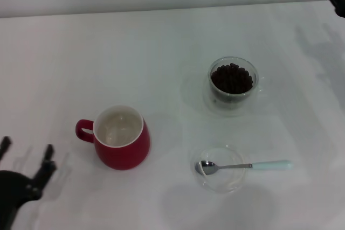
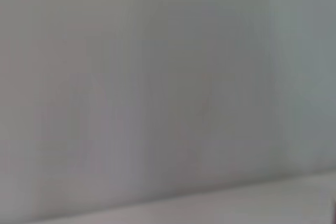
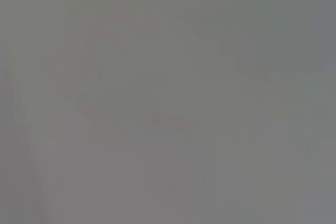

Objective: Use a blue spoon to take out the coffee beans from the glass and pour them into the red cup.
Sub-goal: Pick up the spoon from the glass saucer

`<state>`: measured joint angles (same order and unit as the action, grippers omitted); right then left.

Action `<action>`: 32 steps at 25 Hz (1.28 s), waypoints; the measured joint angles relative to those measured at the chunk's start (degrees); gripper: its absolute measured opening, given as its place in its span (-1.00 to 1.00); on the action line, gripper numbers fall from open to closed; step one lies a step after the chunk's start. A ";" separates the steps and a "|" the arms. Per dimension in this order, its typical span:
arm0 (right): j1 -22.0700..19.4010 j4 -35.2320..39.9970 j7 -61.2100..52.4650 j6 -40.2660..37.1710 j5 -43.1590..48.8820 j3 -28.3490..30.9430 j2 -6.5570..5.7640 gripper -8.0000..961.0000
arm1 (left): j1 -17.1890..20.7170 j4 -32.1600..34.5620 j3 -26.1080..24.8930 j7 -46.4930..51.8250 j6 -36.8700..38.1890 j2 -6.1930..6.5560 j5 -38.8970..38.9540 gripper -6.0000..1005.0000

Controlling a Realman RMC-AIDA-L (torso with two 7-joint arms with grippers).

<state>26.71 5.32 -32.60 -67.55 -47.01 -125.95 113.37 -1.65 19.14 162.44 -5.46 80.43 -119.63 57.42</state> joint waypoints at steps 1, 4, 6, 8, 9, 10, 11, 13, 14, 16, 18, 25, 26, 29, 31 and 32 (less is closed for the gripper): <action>-1.03 0.03 -2.93 -0.80 1.19 -0.26 -0.59 0.81 | 0.47 -0.09 -0.13 0.12 1.56 0.05 0.77 0.69; -4.26 -0.13 -10.51 -3.20 5.02 -0.41 -2.37 0.81 | 0.04 -1.13 -0.18 1.02 5.68 0.17 5.08 0.68; -7.11 -0.83 -16.08 -5.78 8.23 -0.43 -3.75 0.81 | -1.48 -1.86 -0.18 3.02 6.36 0.22 7.48 0.68; -9.31 -2.97 -21.67 -8.47 11.26 -0.43 -4.64 0.81 | -3.15 -2.19 -0.20 5.10 6.55 0.26 9.86 0.67; -10.25 -4.44 -24.48 -9.96 12.76 -0.43 -4.90 0.81 | -4.38 -2.33 -0.19 6.55 6.55 0.26 11.61 0.67; -11.21 -6.52 -27.74 -11.88 14.58 -0.44 -5.09 0.81 | -5.31 -2.41 -0.16 7.61 6.53 0.26 12.84 0.67; -12.07 -8.67 -31.13 -14.15 16.60 -0.44 -5.22 0.81 | -6.47 -2.42 -0.20 8.60 6.51 0.27 14.30 0.67; -13.51 -13.07 -36.82 -18.52 20.36 -0.44 -5.45 0.81 | -7.47 -2.43 -0.18 9.17 6.46 0.27 15.38 0.66; -14.06 -14.84 -38.84 -20.31 22.03 -0.46 -5.60 0.81 | -9.31 -2.44 -0.19 9.74 6.45 0.27 17.19 0.66; -15.03 -17.98 -42.22 -23.96 25.34 -0.85 -6.07 0.81 | -10.79 -2.42 -0.21 9.77 6.51 0.23 19.19 0.66; -15.79 -19.70 -45.18 -27.16 28.05 -2.55 -6.53 0.81 | -11.05 -2.36 -0.22 9.78 6.56 0.22 20.18 0.66; -19.11 -22.14 -50.68 -31.52 29.89 -14.20 -6.58 0.81 | -12.98 -3.19 -0.08 10.26 5.67 0.34 25.96 0.66; -19.21 -22.29 -51.24 -32.79 30.35 -16.00 -6.34 0.81 | -12.86 -3.27 -0.21 10.46 5.53 0.32 26.25 0.66; -19.37 -22.36 -51.89 -34.76 31.34 -19.65 -5.28 0.81 | -12.38 -3.41 -0.36 10.88 5.22 0.07 27.10 0.66; -19.29 -22.36 -51.83 -34.95 31.46 -20.97 -4.43 0.81 | -12.38 -3.22 -0.29 11.25 4.92 0.02 27.12 0.66; -19.12 -22.27 -51.73 -35.08 31.49 -21.71 -3.87 0.81 | -12.38 -3.13 -0.19 11.65 4.79 0.02 27.07 0.66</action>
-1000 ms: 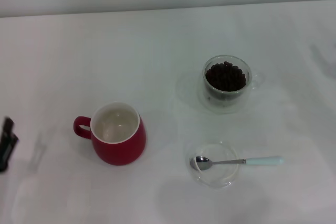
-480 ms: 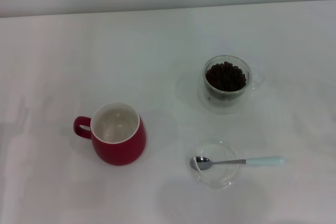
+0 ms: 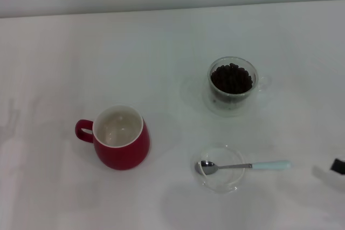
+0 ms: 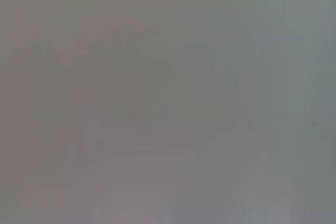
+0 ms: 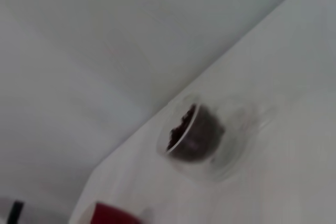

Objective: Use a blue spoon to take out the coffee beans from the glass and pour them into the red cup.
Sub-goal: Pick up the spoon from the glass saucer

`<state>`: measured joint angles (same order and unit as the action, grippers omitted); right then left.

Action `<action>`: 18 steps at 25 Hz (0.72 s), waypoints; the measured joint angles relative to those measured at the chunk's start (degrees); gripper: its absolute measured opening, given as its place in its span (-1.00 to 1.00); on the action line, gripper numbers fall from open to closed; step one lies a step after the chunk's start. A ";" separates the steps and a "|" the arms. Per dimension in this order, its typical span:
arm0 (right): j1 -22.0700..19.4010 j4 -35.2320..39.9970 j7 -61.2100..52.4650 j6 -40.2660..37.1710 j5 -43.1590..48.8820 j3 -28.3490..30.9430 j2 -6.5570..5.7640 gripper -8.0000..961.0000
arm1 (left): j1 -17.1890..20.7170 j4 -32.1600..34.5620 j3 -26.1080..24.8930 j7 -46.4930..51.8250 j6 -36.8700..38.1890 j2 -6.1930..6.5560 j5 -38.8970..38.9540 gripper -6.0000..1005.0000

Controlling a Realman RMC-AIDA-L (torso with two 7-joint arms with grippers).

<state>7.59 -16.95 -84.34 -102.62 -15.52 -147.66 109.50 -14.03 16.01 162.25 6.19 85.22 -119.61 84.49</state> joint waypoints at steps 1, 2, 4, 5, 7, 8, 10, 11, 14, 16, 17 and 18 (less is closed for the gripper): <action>0.24 0.11 0.10 -0.04 0.03 -0.61 0.37 0.81 | -0.02 0.00 0.11 0.41 -0.05 0.00 -0.07 0.66; 0.72 0.28 0.17 -0.05 0.03 -1.42 0.77 0.81 | -0.03 0.01 0.22 0.82 -0.08 -0.01 -0.20 0.66; 1.52 0.39 0.22 0.10 0.04 -2.54 1.43 0.81 | -0.07 0.29 0.38 1.31 -0.09 -0.01 -0.34 0.66; 2.12 0.40 0.23 0.33 0.05 -3.04 1.81 0.81 | -0.07 0.29 0.38 1.31 -0.09 -0.01 -0.34 0.66; 3.43 0.45 0.23 0.76 0.06 -3.81 2.49 0.81 | -0.14 0.62 0.49 1.38 -0.09 -0.01 -0.50 0.66; 3.94 0.45 0.22 1.15 0.13 -4.09 2.76 0.81 | -0.15 0.69 0.52 1.38 -0.09 -0.01 -0.63 0.66; 5.04 0.49 0.15 2.22 0.42 -4.55 3.31 0.81 | -0.11 0.71 0.52 1.38 -0.09 -0.01 -0.80 0.66; 5.38 0.55 0.11 2.59 0.56 -4.66 3.57 0.81 | -0.10 0.72 0.52 1.38 -0.09 -0.01 -0.81 0.66; 6.45 0.62 0.03 3.76 1.00 -4.94 4.18 0.81 | -0.11 0.79 0.53 1.38 -0.09 -0.01 -0.86 0.66; 6.99 0.94 -0.10 4.64 1.34 -5.26 4.36 0.81 | -0.21 0.79 0.53 1.38 -0.09 -0.01 -0.86 0.66; 7.13 1.16 -0.11 4.81 1.43 -5.33 4.39 0.81 | -0.34 0.79 0.52 1.38 -0.09 -0.01 -0.86 0.66; 7.33 1.54 -0.14 4.88 1.53 -5.42 4.41 0.81 | -0.48 0.79 0.52 1.38 -0.09 -0.01 -0.86 0.66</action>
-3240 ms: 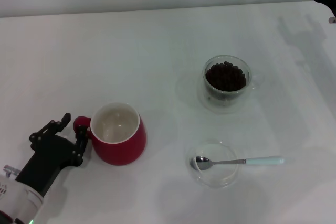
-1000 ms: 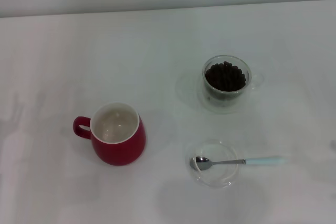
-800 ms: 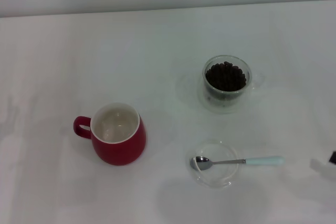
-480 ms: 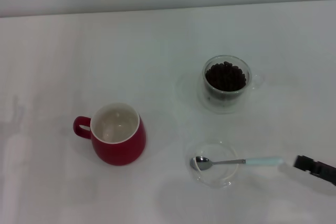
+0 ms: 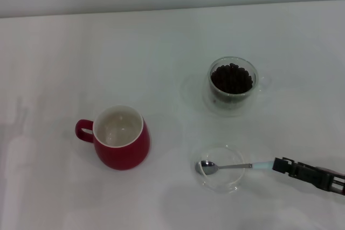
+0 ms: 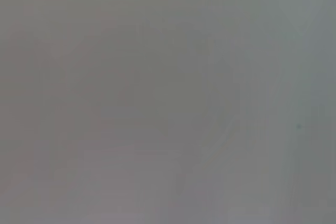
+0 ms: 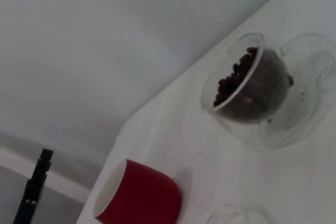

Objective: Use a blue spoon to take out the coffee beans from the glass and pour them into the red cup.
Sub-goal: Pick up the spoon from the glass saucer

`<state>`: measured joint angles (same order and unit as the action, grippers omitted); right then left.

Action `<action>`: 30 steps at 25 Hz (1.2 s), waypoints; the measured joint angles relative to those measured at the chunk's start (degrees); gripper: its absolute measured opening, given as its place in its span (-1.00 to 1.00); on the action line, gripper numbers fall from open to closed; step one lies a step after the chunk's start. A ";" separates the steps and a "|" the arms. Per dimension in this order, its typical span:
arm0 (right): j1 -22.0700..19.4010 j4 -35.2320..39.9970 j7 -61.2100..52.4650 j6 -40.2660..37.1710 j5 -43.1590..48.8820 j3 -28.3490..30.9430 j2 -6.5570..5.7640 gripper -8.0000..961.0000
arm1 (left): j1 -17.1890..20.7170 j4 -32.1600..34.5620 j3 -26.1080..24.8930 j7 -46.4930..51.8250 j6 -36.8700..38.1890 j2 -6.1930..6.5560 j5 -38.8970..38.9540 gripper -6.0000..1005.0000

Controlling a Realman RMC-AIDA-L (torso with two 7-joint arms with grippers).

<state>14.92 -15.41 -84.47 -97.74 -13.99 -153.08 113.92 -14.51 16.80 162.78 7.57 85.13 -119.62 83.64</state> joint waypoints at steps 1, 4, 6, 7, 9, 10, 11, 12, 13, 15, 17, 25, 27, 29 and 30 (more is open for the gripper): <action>0.14 0.25 -0.02 0.06 0.22 -0.05 0.01 0.80 | -0.04 0.00 0.00 0.00 0.00 0.00 0.00 0.66; 0.52 0.49 -0.16 0.48 0.76 -0.10 0.03 0.77 | -0.16 0.00 0.00 0.00 -0.03 0.00 0.00 0.66; 0.58 0.49 -0.22 0.86 0.84 -0.08 0.04 0.75 | -0.28 -0.01 0.00 -0.01 -0.05 0.00 0.00 0.66; 0.60 0.49 -0.25 1.04 0.84 -0.06 0.04 0.74 | -0.32 -0.01 0.00 -0.01 -0.05 0.00 0.00 0.66; 0.65 0.48 -0.35 1.46 0.84 -0.04 0.05 0.72 | -0.35 -0.02 -0.01 -0.01 -0.07 0.00 0.01 0.66; 0.67 0.48 -0.39 1.63 0.84 -0.03 0.04 0.71 | -0.35 -0.01 0.00 -0.01 -0.08 0.00 0.01 0.66; 0.70 0.47 -0.41 1.78 0.84 0.00 0.03 0.63 | -0.35 -0.02 0.00 -0.01 -0.11 0.00 0.02 0.66; 0.73 0.47 -0.44 1.83 0.84 0.02 0.01 0.56 | -0.35 -0.02 0.00 -0.01 -0.13 0.00 0.03 0.66; 0.76 0.47 -0.50 1.95 0.84 0.03 0.01 0.48 | -0.35 -0.01 -0.01 -0.01 -0.15 0.00 0.03 0.66; 0.79 0.47 -0.83 2.38 0.84 0.03 0.00 0.33 | -0.31 -0.01 -0.01 -0.01 -0.15 0.00 0.03 0.66; 0.79 0.47 -1.12 2.78 0.84 0.02 -0.02 0.11 | -0.28 -0.01 -0.01 -0.01 -0.15 0.00 0.04 0.66; 1.04 0.47 -1.23 2.98 0.80 -0.03 -0.11 -0.24 | -0.46 -0.01 -0.01 -0.01 -0.15 0.00 0.04 0.66; 1.19 0.47 -1.24 3.00 0.80 -0.03 -0.14 -0.28 | -0.48 -0.01 -0.01 -0.01 -0.15 0.00 0.04 0.66; 1.31 0.47 -1.35 3.02 0.80 -0.07 -0.18 -0.32 | -0.49 -0.01 -0.01 -0.01 -0.15 0.00 0.04 0.66; 1.35 0.47 -1.46 3.02 0.80 -0.09 -0.20 -0.34 | -0.53 -0.01 -0.01 -0.01 -0.15 0.00 0.04 0.66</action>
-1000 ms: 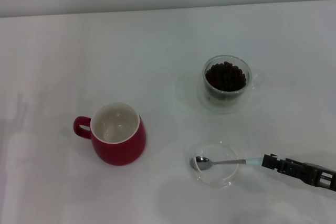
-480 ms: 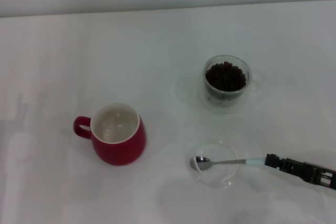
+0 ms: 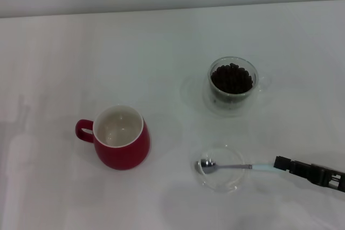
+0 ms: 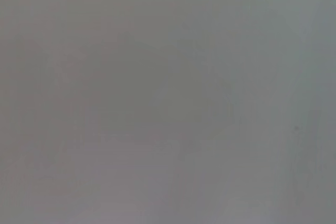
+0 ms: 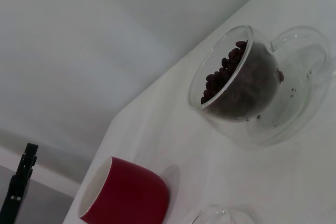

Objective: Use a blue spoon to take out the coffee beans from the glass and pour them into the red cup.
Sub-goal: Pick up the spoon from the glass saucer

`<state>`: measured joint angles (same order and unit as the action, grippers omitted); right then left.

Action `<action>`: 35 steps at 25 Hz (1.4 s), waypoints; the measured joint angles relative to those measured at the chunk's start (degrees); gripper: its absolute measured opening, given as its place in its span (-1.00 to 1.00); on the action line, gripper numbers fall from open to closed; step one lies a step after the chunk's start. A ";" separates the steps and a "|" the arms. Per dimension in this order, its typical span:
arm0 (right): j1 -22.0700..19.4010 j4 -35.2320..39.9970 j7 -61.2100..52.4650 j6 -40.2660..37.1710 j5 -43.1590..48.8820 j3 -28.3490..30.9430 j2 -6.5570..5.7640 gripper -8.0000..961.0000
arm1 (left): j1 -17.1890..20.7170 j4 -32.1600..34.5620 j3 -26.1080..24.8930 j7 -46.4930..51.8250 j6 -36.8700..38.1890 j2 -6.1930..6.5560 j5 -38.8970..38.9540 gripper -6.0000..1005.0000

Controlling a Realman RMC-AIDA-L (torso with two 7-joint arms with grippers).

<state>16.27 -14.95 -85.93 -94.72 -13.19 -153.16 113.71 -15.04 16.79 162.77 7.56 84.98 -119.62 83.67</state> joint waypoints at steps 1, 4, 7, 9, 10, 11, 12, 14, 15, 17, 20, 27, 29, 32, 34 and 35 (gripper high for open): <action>0.05 0.00 -0.14 0.02 0.05 -0.01 -0.01 -0.36 | -0.03 0.00 0.00 0.00 0.00 0.00 0.00 0.66; 0.16 0.01 -0.59 0.21 0.40 -0.03 -0.12 -0.42 | -0.07 0.00 0.00 0.27 0.01 0.00 0.04 0.66; 0.19 0.01 -1.01 0.43 0.52 -0.03 -0.21 -0.54 | -0.08 0.00 -0.05 0.94 0.01 0.00 0.07 0.66; 0.19 0.00 -1.12 0.43 0.53 -0.03 -0.25 -0.64 | -0.08 0.00 -0.16 1.14 0.01 0.00 0.08 0.66; 0.18 0.00 -1.15 0.43 0.54 -0.03 -0.27 -0.69 | -0.08 0.00 -0.21 1.19 0.01 0.00 0.08 0.66; 0.19 0.00 -1.16 0.43 0.54 -0.03 -0.30 -0.69 | -0.08 0.00 -0.22 1.19 0.01 0.00 0.08 0.66; 0.22 0.00 -1.16 0.43 0.56 -0.03 -0.31 -0.69 | -0.08 0.00 -0.24 1.20 0.01 0.00 0.09 0.66; 0.37 -0.06 -1.16 0.33 0.82 -0.03 -0.39 -0.69 | -0.18 0.00 -0.26 1.21 0.01 0.00 0.15 0.66; 0.51 -0.12 -1.19 0.15 1.13 -0.03 -0.48 -0.69 | -0.25 0.00 -0.26 1.21 0.01 0.00 0.20 0.66; 0.73 -0.19 -1.40 0.02 1.70 -0.14 -0.67 -0.69 | -0.41 -0.04 -0.22 1.22 0.01 0.00 0.25 0.66; 1.01 -0.22 -1.79 -0.34 2.18 -1.03 -1.10 -0.69 | -0.56 -0.14 -0.15 1.23 0.01 0.00 0.26 0.66; 1.27 -0.51 -2.37 -1.81 2.22 -1.45 -2.21 -0.69 | -0.61 -0.17 -0.23 1.23 0.01 0.00 0.27 0.66; 1.44 -0.55 -2.60 -2.38 2.33 -1.50 -2.50 -0.68 | -0.61 -0.15 -0.27 1.23 0.01 0.00 0.27 0.66; 1.70 -0.59 -2.66 -4.34 2.65 -1.53 -3.35 -0.68 | -0.61 -0.11 -0.26 1.23 0.01 0.00 0.27 0.66; 1.81 -0.62 -2.66 -5.00 2.65 -1.53 -3.67 -0.68 | -0.61 -0.11 -0.23 1.23 0.01 0.00 0.26 0.66; 1.94 -0.67 -2.66 -5.79 2.67 -1.52 -4.09 -0.68 | -0.61 -0.12 -0.21 1.23 0.01 0.00 0.27 0.66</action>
<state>18.21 -15.61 -88.59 -100.52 -10.52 -154.69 109.62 -15.65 16.67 162.55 8.79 84.99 -119.62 83.94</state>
